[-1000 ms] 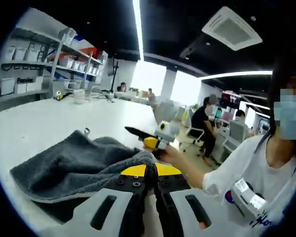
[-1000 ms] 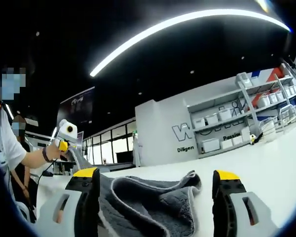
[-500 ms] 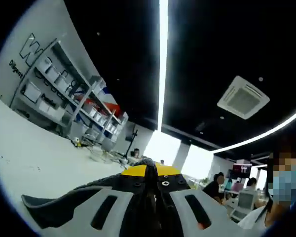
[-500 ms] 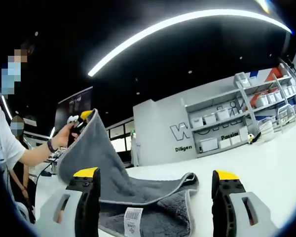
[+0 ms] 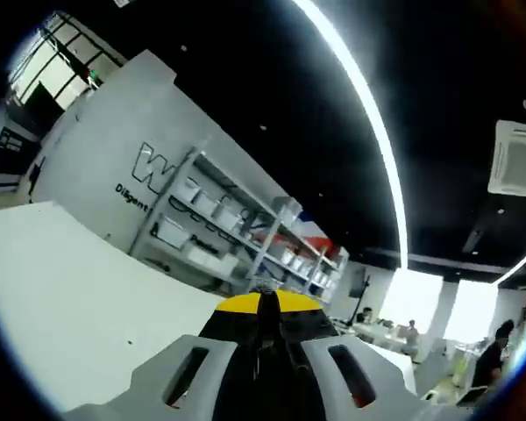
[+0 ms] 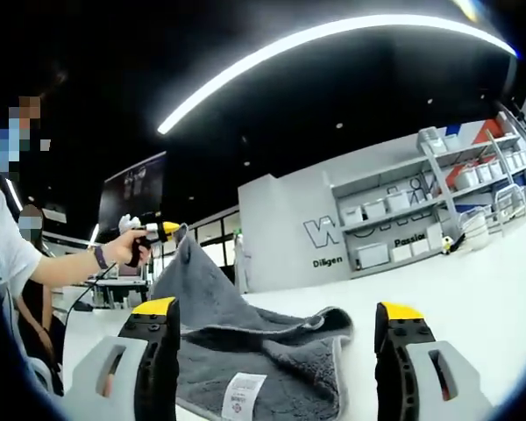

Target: Open the folded towel by lifting each exposed corner and separating the folded layers until the towel lies flat within the target outline without major curled edges

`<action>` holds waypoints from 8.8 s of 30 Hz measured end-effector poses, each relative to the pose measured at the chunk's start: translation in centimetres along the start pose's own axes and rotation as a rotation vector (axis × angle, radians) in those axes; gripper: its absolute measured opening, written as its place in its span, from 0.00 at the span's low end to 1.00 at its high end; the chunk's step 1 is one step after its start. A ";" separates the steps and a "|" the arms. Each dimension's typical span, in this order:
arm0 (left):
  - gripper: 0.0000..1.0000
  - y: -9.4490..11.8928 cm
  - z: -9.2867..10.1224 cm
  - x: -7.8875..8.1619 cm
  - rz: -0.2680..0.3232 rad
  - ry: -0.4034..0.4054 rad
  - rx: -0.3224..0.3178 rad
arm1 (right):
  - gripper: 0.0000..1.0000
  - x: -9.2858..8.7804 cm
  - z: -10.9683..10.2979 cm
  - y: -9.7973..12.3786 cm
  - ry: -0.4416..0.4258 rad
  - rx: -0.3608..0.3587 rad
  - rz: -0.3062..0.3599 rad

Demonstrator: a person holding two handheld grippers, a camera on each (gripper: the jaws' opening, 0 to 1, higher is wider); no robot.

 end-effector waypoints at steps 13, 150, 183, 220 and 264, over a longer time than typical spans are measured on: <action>0.03 3.0 -7.9 1.8 0.021 -0.174 0.250 | 0.93 -0.1 0.1 0.0 0.008 -0.002 -0.006; 0.99 15.9 -17.8 2.9 -0.267 -0.495 -0.036 | 0.99 -5.1 -9.5 -6.0 0.145 0.269 -0.405; 0.98 16.0 -17.5 3.5 -0.302 -0.476 -0.084 | 0.70 -20.2 -40.5 -24.2 0.215 1.057 -0.709; 0.95 17.0 -17.9 3.1 -0.312 -0.491 -0.060 | 0.00 -23.6 -37.9 -26.2 0.260 1.027 -0.696; 0.94 17.5 -18.0 2.8 -0.255 -0.429 -0.057 | 0.00 -15.2 -33.5 -46.5 1.005 0.913 -0.619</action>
Point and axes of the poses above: the point that each gripper's makers call its tool centre point, and the gripper's own axes: y roughly backward along the fingers, z roughly to its right, x roughly out of its top, the point moved 10 cm from there along y, roughly backward along the fingers, and after that the axes turned 12 degrees about z, right-handed, at the moved point
